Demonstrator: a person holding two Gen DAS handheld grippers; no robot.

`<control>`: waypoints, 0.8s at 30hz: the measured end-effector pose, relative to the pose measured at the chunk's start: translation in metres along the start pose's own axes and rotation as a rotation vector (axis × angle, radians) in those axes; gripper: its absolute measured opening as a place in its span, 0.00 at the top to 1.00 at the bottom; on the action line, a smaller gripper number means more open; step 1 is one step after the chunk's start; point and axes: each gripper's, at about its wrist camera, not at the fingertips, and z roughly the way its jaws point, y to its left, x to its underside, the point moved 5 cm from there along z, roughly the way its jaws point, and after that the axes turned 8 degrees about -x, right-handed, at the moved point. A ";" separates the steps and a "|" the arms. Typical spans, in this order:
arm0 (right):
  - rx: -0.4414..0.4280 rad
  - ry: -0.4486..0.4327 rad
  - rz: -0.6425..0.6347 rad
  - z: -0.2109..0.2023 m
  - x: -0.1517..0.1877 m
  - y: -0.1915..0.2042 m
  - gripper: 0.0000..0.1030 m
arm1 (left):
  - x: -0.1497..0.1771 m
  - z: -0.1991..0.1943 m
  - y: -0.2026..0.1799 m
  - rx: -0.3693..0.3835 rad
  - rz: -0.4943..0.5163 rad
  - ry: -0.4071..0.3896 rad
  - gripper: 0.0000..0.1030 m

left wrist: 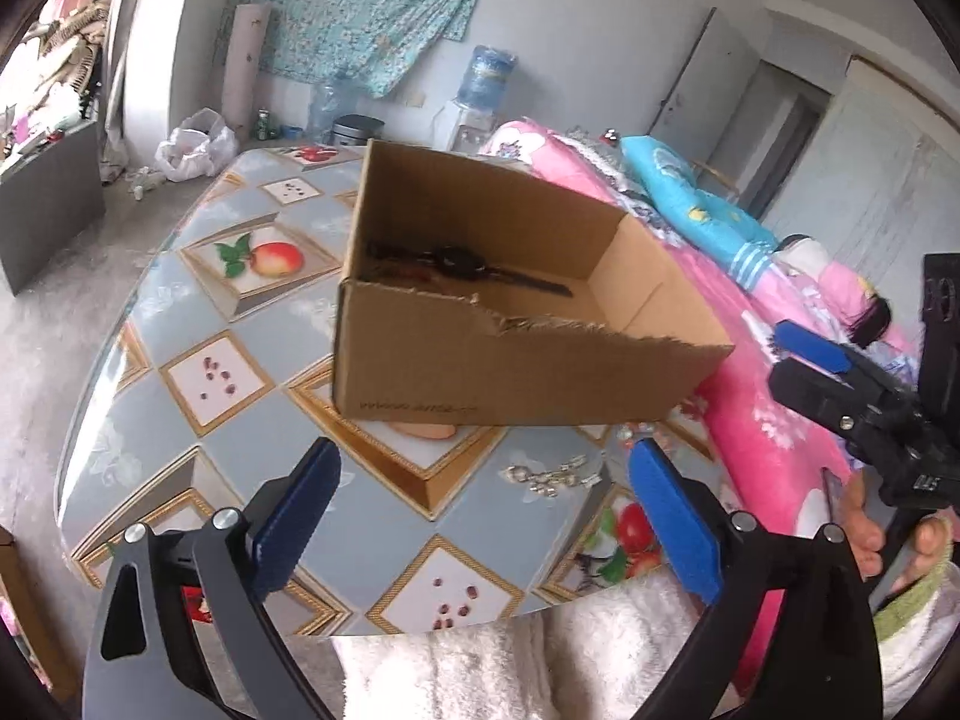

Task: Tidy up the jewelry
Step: 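Lift the right tool out of the box back toward the clasps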

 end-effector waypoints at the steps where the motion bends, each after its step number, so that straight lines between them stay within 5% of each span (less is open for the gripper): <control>1: 0.019 0.007 -0.004 0.001 0.001 -0.001 0.08 | 0.001 0.000 0.001 -0.009 -0.002 -0.003 0.05; 13: 0.248 0.025 -0.117 0.007 0.017 -0.011 0.08 | 0.006 0.009 0.010 -0.090 -0.001 -0.011 0.05; 24: 0.207 0.015 -0.087 0.013 0.023 -0.017 0.08 | 0.012 0.012 0.016 -0.148 -0.028 -0.090 0.05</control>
